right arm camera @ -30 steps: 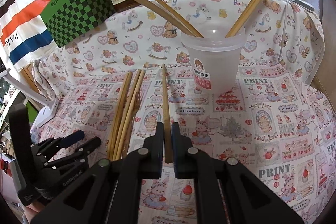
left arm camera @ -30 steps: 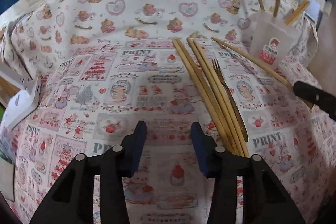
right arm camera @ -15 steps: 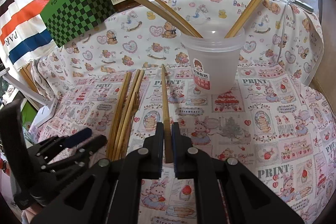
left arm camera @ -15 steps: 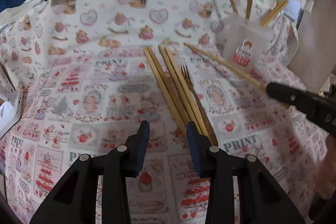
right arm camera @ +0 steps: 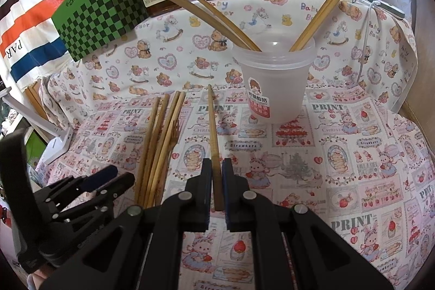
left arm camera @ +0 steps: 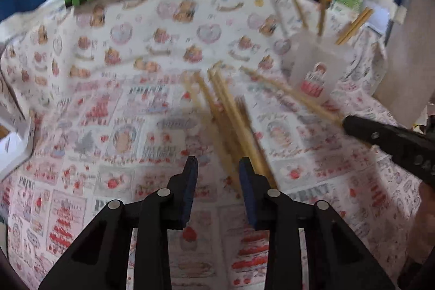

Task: Organize utensils
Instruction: 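Grasp a wooden chopstick with the left tool while the right tool holds its chopstick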

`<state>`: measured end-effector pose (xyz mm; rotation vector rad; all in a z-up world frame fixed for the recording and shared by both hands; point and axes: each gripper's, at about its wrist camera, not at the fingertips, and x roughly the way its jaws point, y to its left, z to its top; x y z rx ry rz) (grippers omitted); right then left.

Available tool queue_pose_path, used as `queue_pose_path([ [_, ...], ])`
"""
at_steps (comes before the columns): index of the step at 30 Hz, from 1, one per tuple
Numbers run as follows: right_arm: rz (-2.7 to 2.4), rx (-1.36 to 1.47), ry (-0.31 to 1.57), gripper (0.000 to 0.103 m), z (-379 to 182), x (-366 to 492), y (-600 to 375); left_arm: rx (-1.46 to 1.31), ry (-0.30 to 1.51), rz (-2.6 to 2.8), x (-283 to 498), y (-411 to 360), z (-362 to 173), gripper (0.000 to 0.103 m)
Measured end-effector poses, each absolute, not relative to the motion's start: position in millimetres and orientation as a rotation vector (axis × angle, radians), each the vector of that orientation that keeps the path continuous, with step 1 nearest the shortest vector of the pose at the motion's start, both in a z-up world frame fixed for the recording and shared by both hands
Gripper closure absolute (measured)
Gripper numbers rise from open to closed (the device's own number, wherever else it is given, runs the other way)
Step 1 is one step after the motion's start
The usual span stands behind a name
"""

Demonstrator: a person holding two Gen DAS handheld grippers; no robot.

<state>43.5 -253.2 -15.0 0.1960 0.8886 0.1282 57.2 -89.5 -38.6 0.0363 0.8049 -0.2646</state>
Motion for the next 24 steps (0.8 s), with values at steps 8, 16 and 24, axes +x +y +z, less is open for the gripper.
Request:
queue_pose_path([
  [8, 0.125, 0.194, 0.884, 0.096, -13.9, 42.5, -254.0, 0.139, 0.88, -0.272, 63.5, -109.1, -47.1, 0.067],
  [16, 0.12, 0.195, 0.888, 0.096, -13.5, 42.2, -254.4, 0.114, 0.91, -0.183, 69.3, -90.8, -51.1, 0.068],
  [24, 0.119, 0.208, 0.88, 0.096, -10.7, 41.0, -257.5, 0.064, 0.849, -0.23, 59.2, -90.7, -41.2, 0.068],
])
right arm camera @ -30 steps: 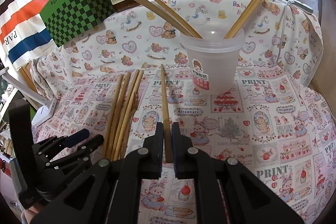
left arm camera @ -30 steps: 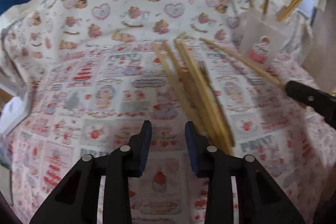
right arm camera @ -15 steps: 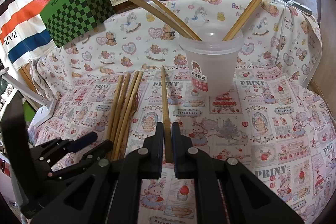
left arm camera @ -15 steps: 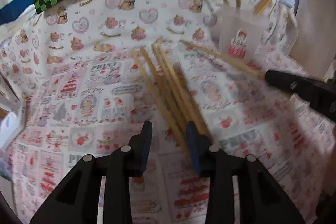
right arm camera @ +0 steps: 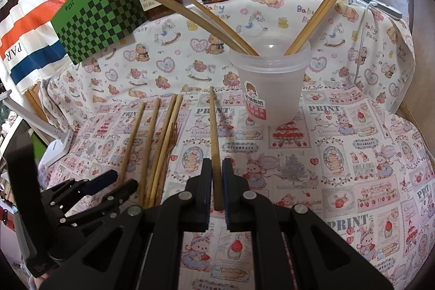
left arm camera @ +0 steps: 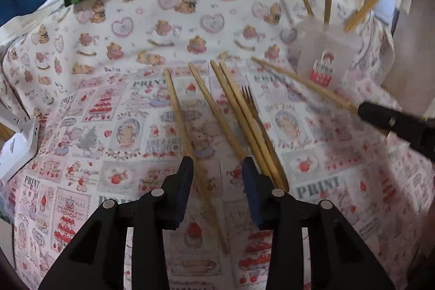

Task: Organize utensils
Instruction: 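Grasp a wooden chopstick with the left tool while the right tool holds its chopstick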

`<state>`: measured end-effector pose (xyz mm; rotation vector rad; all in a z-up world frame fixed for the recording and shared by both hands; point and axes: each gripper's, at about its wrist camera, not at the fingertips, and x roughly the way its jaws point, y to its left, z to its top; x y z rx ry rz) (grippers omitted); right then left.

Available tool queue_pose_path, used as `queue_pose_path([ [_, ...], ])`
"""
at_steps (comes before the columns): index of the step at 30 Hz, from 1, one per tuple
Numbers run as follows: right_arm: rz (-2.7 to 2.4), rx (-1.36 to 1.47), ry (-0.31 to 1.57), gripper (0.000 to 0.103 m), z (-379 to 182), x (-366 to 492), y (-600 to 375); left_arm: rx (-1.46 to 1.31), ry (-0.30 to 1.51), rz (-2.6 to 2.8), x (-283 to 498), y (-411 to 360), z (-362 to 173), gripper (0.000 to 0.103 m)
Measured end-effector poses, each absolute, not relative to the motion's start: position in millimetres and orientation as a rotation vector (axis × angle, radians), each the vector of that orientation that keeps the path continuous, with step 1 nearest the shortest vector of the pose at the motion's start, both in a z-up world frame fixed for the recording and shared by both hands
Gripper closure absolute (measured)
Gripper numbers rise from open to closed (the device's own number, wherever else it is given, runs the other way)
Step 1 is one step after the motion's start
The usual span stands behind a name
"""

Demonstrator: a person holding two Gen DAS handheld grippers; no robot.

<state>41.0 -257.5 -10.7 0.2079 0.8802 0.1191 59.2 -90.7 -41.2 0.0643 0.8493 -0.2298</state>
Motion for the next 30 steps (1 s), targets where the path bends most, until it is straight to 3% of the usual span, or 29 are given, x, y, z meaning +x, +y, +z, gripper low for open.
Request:
queue_pose_path([
  [4, 0.121, 0.212, 0.88, 0.096, -10.1, 41.1, -257.7, 0.055, 0.808, -0.304, 54.1, -95.5, -36.7, 0.066],
  [11, 0.121, 0.219, 0.879, 0.096, -8.7, 40.6, -258.6, 0.156, 0.898, -0.337, 55.5, -118.3, -50.4, 0.055],
  [16, 0.121, 0.222, 0.879, 0.096, -7.8, 40.6, -260.2, 0.152, 0.917, -0.239, 60.5, -106.4, -53.6, 0.054],
  [21, 0.119, 0.223, 0.884, 0.096, -8.8, 41.3, -261.0, 0.106, 0.927, -0.215, 64.0, -93.9, -54.2, 0.071],
  [23, 0.121, 0.224, 0.885, 0.096, -8.6, 41.1, -260.9, 0.097, 0.95, -0.216, 64.4, -88.5, -52.1, 0.086],
  [25, 0.122, 0.226, 0.882, 0.096, -8.5, 41.0, -260.9, -0.011, 0.988, -0.266, 67.2, -73.6, -48.8, 0.089],
  [26, 0.123, 0.226, 0.88, 0.096, -8.1, 40.9, -260.8, -0.069, 0.988, -0.286, 68.4, -65.6, -46.1, 0.103],
  [30, 0.129, 0.228, 0.875, 0.096, -7.1, 40.0, -260.7, -0.157, 0.904, -0.278, 65.4, -41.9, -29.9, 0.103],
])
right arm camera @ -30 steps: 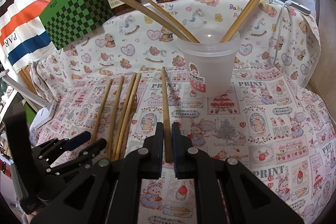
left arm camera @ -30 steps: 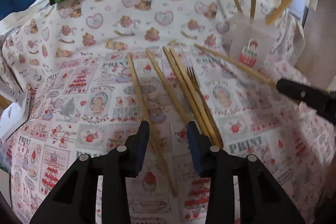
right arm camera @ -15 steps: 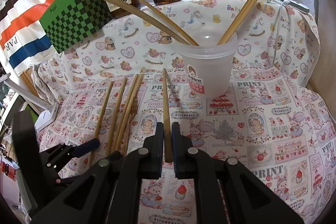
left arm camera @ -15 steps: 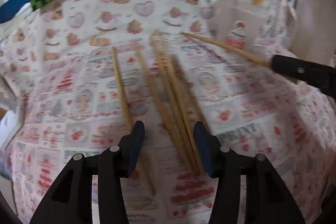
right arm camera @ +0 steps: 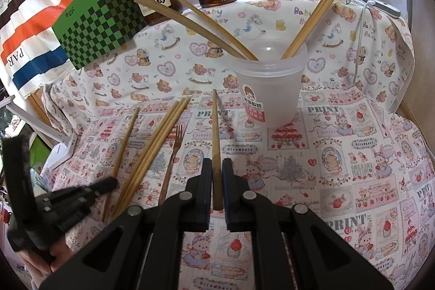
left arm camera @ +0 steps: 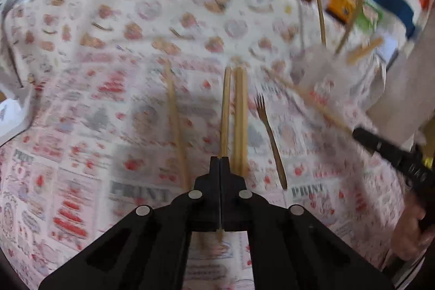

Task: Organize utensils
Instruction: 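Grasp a wooden chopstick with the left tool while the right tool holds its chopstick, then lift both held chopsticks and carry them over the clear cup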

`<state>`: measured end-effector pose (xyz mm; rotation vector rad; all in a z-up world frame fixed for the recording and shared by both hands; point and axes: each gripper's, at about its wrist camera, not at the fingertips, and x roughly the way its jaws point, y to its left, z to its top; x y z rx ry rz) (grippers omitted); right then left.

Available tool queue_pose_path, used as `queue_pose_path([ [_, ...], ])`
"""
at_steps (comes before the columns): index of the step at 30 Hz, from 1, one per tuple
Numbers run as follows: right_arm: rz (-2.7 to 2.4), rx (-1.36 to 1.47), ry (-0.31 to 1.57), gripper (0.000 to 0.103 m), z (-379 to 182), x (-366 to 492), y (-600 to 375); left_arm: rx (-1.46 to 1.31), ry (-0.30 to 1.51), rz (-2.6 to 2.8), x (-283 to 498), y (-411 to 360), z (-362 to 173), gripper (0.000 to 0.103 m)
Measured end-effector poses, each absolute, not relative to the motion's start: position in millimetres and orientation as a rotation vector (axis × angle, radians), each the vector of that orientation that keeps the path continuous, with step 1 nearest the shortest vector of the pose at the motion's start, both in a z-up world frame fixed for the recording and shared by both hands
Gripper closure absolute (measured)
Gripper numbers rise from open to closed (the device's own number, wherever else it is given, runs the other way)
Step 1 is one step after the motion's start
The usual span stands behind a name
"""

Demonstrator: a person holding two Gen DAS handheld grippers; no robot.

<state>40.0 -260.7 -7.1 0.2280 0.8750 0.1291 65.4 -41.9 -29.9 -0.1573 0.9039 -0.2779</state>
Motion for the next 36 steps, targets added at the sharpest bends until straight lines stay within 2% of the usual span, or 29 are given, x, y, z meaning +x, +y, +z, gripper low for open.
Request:
queue_pose_path([
  [3, 0.137, 0.232, 0.865, 0.096, -5.3, 38.5, -260.6, -0.193, 0.871, -0.322, 60.9, -34.9, -22.7, 0.103],
  [10, 0.13, 0.227, 0.874, 0.096, -7.5, 40.3, -259.9, -0.081, 0.893, -0.194, 61.9, -40.5, -30.3, 0.103],
  [14, 0.132, 0.22, 0.874, 0.096, -8.1, 40.5, -259.5, -0.077, 0.939, -0.163, 68.4, -36.9, -40.8, 0.092],
  [25, 0.135, 0.221, 0.871, 0.096, -7.7, 39.7, -260.3, 0.019, 0.977, -0.15, 66.2, -51.9, -50.7, 0.092],
  [29, 0.156, 0.235, 0.836, 0.096, -1.4, 36.0, -261.7, 0.044, 0.963, -0.134, 62.7, -54.6, -49.8, 0.098],
  [36, 0.203, 0.249, 0.717, 0.096, 18.8, 22.5, -261.9, -0.087, 0.654, -0.16, 31.4, -34.6, 0.8, 0.098],
])
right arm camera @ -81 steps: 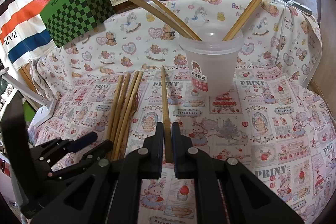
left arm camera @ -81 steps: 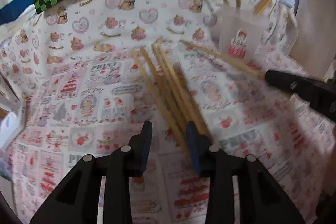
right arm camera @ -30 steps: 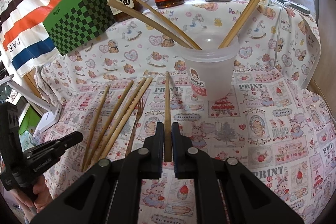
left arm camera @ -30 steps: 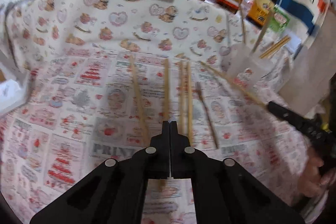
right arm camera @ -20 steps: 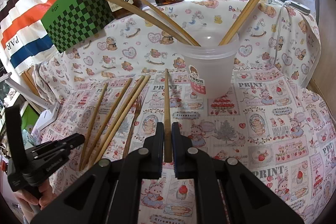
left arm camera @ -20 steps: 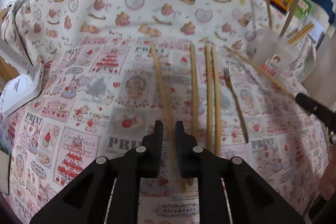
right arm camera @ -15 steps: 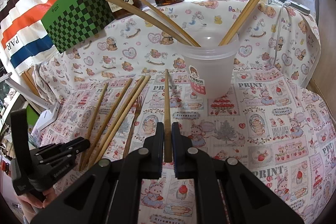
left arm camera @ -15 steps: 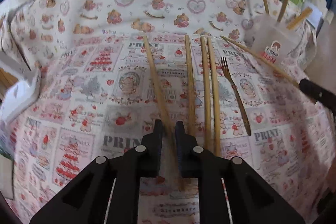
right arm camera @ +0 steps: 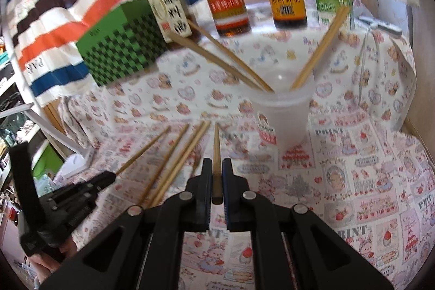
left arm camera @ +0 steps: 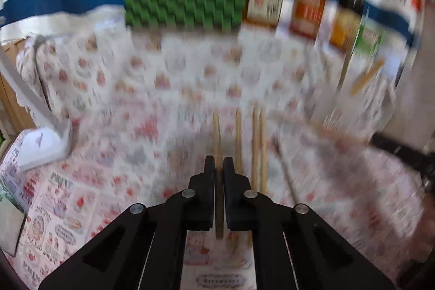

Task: Organize utensils
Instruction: 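Lift both held chopsticks and carry them over the clear cup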

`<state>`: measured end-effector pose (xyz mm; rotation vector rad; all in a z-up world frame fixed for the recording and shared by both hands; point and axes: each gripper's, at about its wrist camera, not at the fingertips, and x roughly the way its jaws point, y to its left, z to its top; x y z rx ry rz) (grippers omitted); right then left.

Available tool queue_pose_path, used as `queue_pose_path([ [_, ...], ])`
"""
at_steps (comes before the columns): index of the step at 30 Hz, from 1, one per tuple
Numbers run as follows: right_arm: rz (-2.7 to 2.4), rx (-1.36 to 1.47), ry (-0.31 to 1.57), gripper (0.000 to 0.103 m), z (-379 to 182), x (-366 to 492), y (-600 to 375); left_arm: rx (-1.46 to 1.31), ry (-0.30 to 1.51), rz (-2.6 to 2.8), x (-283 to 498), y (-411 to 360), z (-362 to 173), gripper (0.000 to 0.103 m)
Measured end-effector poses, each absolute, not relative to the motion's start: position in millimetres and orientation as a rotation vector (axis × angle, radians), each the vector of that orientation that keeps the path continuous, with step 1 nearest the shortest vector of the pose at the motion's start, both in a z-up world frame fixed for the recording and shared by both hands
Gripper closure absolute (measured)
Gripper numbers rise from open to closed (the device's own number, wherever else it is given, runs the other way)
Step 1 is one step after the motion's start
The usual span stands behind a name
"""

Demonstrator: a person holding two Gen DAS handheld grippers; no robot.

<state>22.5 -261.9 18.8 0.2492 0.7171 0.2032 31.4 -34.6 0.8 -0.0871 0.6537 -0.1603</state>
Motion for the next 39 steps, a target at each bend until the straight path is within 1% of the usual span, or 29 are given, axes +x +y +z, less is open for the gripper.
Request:
queue_pose_path([
  [4, 0.214, 0.259, 0.67, 0.096, 25.5, 18.1, -262.5, -0.095, 0.558, -0.209, 18.2, -30.1, 16.8, 0.098],
  [19, 0.202, 0.327, 0.439, 0.096, 51.7, -8.7, -276.5, -0.024, 0.322, -0.191, -14.7, -40.5, 43.8, 0.098],
  [26, 0.216, 0.332, 0.357, 0.096, 60.6, -21.1, -279.1, -0.091, 0.272, -0.21, -21.6, -28.6, 50.5, 0.098],
  [30, 0.214, 0.307, 0.323, 0.097, 65.2, -25.7, -277.1, -0.1, 0.274, -0.219, -20.4, -27.8, 51.0, 0.098],
  [33, 0.193, 0.294, 0.319, 0.097, 71.0, -24.1, -279.8, -0.081, 0.289, -0.219, -13.9, -32.7, 56.4, 0.098],
  [39, 0.19, 0.259, 0.366, 0.097, 97.0, -13.9, -290.3, 0.008, 0.34, -0.176, 7.2, -53.9, 76.4, 0.098],
])
